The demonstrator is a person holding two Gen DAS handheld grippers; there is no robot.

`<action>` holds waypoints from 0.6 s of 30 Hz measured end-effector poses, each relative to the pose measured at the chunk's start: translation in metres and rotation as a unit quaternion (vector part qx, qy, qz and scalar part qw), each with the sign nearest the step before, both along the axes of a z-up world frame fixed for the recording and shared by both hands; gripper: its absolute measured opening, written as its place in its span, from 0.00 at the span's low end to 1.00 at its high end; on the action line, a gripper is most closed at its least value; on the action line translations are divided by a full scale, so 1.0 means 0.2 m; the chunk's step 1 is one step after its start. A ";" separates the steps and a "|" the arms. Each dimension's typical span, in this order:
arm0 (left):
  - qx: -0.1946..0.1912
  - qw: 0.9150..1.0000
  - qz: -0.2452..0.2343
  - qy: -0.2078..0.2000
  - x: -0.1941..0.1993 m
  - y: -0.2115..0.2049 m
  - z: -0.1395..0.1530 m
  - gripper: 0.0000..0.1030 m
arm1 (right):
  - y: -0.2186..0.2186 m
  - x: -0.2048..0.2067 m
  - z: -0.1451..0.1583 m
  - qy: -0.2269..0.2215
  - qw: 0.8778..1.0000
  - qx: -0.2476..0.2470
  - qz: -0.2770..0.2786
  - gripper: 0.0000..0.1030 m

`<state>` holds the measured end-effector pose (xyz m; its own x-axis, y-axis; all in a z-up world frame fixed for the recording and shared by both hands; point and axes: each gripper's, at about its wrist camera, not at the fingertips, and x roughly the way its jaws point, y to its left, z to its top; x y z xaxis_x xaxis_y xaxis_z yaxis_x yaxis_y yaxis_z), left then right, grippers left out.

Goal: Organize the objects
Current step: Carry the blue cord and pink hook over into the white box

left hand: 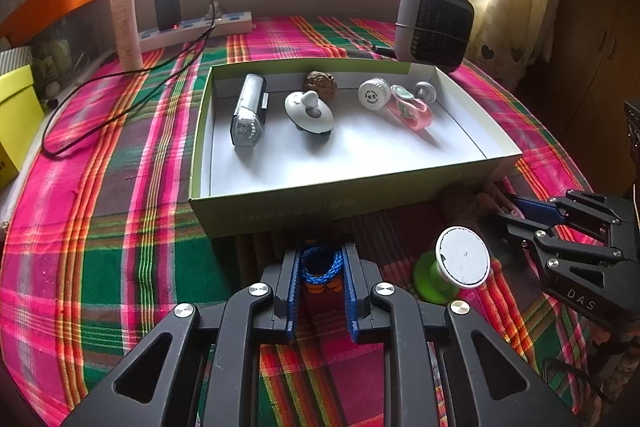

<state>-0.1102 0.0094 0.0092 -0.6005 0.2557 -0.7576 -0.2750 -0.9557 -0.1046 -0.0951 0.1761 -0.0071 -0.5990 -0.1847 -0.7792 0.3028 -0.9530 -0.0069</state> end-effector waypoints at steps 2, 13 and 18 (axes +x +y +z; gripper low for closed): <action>0.001 1.000 0.000 0.000 0.01 0.00 0.00 0.16 | 0.00 0.00 0.00 0.000 1.000 -0.001 0.001 0.24; 0.006 1.000 0.004 0.008 0.04 -0.02 0.03 0.16 | -0.01 0.04 0.03 0.011 1.000 -0.008 0.003 0.24; 0.006 1.000 0.005 0.016 0.06 -0.02 0.06 0.16 | -0.01 0.05 0.06 0.018 1.000 -0.009 0.004 0.24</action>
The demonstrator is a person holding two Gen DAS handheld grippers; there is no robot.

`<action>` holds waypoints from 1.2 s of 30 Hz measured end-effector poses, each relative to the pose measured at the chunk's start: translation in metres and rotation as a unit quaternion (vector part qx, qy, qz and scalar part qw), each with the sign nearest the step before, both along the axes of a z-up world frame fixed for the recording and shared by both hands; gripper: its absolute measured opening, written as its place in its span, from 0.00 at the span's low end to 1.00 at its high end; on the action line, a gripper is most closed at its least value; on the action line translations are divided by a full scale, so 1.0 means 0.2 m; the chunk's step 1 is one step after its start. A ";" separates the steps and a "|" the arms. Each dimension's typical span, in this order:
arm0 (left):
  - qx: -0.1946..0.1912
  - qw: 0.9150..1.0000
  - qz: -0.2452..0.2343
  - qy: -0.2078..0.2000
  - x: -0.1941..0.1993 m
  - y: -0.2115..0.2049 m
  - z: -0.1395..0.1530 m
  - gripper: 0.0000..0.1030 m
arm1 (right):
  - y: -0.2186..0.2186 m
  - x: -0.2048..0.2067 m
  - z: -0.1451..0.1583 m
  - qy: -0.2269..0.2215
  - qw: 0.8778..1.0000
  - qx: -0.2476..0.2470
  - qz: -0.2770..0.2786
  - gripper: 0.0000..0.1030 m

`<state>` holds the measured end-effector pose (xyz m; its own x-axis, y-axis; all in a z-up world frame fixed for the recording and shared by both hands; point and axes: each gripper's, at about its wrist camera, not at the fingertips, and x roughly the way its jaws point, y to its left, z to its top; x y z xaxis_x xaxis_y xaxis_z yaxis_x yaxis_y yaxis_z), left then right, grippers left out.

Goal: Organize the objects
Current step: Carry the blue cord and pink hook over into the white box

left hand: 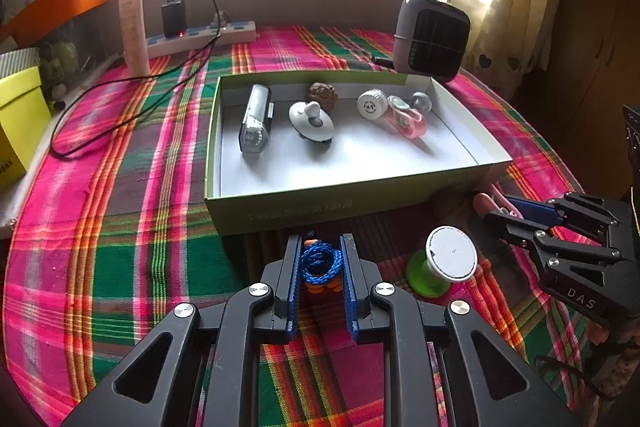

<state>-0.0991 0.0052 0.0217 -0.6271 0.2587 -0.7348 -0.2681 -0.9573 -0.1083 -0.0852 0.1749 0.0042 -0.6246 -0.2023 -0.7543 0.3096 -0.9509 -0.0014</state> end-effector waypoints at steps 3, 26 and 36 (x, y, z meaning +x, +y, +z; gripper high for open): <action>0.003 1.000 0.000 0.007 0.01 0.00 0.03 0.16 | 0.00 0.00 0.02 0.004 1.000 0.000 0.002 0.24; 0.006 0.999 0.001 0.032 -0.13 0.01 0.16 0.16 | -0.09 -0.15 0.15 0.027 0.999 -0.017 0.028 0.24; 0.011 1.000 0.005 0.022 -0.27 0.03 0.14 0.16 | -0.15 -0.34 0.11 0.010 0.999 -0.020 0.043 0.24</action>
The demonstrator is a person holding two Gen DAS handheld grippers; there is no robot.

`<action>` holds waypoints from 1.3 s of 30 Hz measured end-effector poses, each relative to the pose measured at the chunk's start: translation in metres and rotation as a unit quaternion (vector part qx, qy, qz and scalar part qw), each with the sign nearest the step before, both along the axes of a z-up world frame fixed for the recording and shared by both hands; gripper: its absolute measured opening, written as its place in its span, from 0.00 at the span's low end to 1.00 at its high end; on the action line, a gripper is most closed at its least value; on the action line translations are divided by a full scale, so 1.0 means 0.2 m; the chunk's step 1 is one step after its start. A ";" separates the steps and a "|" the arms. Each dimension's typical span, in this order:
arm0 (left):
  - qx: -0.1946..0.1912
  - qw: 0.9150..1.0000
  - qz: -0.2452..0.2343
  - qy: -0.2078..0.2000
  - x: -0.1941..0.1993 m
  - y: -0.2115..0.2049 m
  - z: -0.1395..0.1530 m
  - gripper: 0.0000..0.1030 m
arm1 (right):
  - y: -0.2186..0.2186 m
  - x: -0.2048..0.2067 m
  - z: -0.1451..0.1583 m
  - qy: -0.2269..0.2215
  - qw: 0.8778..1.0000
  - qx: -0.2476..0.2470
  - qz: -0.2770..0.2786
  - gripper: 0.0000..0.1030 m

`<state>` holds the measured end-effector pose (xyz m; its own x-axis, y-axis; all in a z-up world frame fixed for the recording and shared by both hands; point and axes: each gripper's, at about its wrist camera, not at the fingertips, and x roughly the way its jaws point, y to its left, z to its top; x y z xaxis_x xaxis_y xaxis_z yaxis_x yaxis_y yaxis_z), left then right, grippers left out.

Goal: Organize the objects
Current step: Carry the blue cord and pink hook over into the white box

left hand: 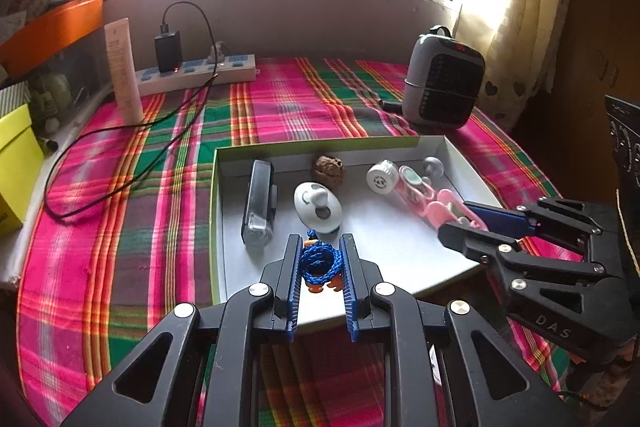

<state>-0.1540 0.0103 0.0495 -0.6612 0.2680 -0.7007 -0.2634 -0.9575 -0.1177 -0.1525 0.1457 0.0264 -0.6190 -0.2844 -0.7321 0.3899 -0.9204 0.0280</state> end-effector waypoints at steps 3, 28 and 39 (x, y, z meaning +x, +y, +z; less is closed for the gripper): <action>-0.003 1.000 0.000 -0.005 -0.04 0.01 -0.02 0.16 | -0.02 -0.05 -0.02 -0.007 1.000 0.003 0.003 0.24; -0.023 0.999 0.013 -0.031 -0.22 0.01 -0.14 0.16 | -0.11 -0.25 -0.15 -0.037 0.999 0.021 0.032 0.24; -0.025 0.999 0.019 -0.030 -0.24 0.00 -0.15 0.17 | -0.12 -0.26 -0.16 -0.031 0.999 0.024 0.032 0.24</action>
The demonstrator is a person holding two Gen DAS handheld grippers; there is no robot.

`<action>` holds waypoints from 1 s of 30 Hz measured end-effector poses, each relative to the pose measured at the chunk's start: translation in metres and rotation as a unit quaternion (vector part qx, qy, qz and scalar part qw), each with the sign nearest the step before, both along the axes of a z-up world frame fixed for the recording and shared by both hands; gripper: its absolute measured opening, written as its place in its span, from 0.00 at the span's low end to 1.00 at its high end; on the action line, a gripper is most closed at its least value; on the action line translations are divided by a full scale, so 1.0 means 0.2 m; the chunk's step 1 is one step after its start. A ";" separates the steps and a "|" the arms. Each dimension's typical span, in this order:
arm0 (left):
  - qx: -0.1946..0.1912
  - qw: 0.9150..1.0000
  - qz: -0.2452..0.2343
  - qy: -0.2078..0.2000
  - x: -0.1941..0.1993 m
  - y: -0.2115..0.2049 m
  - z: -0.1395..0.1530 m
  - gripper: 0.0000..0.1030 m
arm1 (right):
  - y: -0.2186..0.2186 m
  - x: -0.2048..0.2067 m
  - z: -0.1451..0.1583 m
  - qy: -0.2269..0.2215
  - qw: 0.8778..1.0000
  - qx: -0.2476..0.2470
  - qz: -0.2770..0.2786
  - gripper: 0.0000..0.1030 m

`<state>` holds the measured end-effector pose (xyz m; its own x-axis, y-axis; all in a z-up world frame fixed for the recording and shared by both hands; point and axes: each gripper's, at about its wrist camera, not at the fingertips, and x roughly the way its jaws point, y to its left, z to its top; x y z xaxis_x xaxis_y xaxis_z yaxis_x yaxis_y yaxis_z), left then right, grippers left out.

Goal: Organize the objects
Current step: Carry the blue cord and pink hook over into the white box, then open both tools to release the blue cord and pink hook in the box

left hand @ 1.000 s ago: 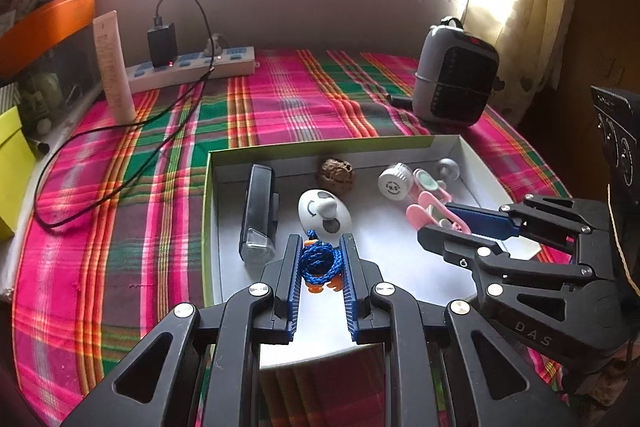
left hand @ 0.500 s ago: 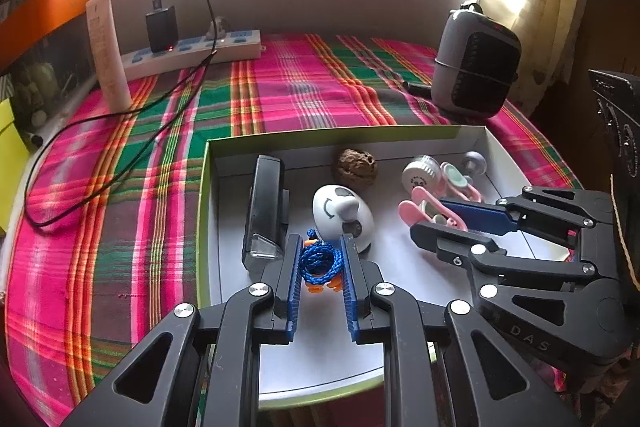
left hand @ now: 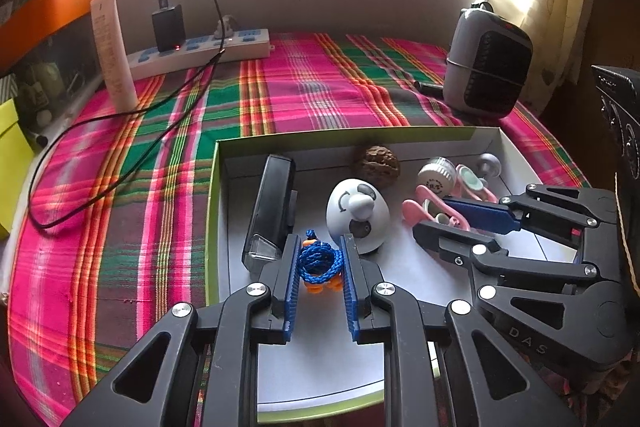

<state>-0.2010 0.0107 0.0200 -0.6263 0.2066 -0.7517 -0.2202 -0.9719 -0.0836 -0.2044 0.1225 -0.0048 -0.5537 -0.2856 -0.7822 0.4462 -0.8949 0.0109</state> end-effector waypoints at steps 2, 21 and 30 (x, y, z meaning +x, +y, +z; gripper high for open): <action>-0.001 1.000 0.000 0.000 0.00 0.00 0.00 0.17 | 0.00 0.00 0.00 0.000 1.000 0.000 0.000 0.24; 0.005 1.000 -0.006 -0.002 0.00 0.01 0.00 0.24 | 0.00 0.01 0.00 0.002 1.000 0.003 -0.003 0.24; 0.011 1.000 -0.002 -0.002 0.01 -0.01 0.01 0.33 | 0.00 0.02 0.00 0.003 1.000 -0.001 -0.003 0.37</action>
<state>-0.1982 0.0088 0.0228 -0.6219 0.2259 -0.7498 -0.2232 -0.9689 -0.1068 -0.2012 0.1233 -0.0039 -0.5601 -0.2847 -0.7780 0.4415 -0.8972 0.0105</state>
